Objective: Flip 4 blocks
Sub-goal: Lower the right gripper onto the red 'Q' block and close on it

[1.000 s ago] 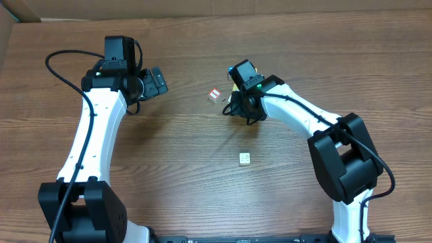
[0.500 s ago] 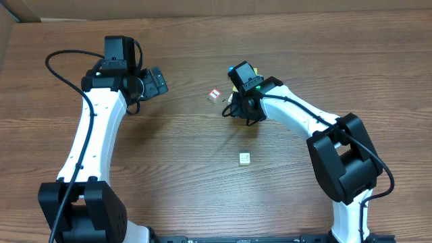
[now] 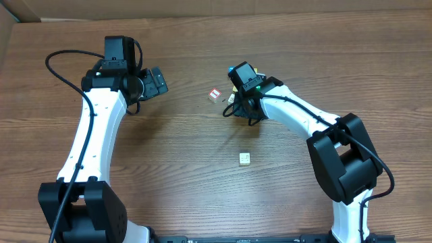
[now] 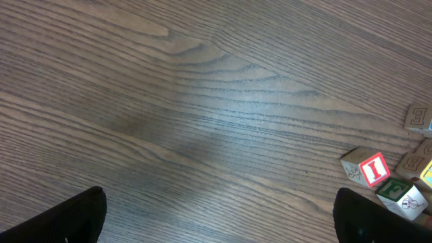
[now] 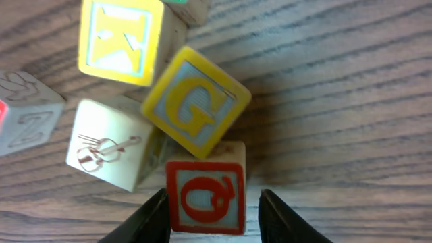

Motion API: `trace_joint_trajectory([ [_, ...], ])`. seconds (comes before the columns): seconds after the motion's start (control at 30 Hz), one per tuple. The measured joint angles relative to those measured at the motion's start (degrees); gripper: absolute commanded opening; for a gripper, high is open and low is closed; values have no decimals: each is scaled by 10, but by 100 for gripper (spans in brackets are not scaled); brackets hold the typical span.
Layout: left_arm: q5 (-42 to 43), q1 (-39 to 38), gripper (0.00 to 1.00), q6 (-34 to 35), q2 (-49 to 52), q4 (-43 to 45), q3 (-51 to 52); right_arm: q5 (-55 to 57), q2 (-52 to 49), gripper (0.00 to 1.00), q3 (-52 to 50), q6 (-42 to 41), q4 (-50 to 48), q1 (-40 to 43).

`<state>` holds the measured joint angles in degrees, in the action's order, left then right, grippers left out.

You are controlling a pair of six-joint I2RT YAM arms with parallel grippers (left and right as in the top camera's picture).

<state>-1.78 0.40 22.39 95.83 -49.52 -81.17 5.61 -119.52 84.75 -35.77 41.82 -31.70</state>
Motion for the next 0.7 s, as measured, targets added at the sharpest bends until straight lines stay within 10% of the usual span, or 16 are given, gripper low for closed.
trace_joint_trajectory([
  [0.7,0,0,100,0,0,0,0,17,0,43,0,0,-20,0],
])
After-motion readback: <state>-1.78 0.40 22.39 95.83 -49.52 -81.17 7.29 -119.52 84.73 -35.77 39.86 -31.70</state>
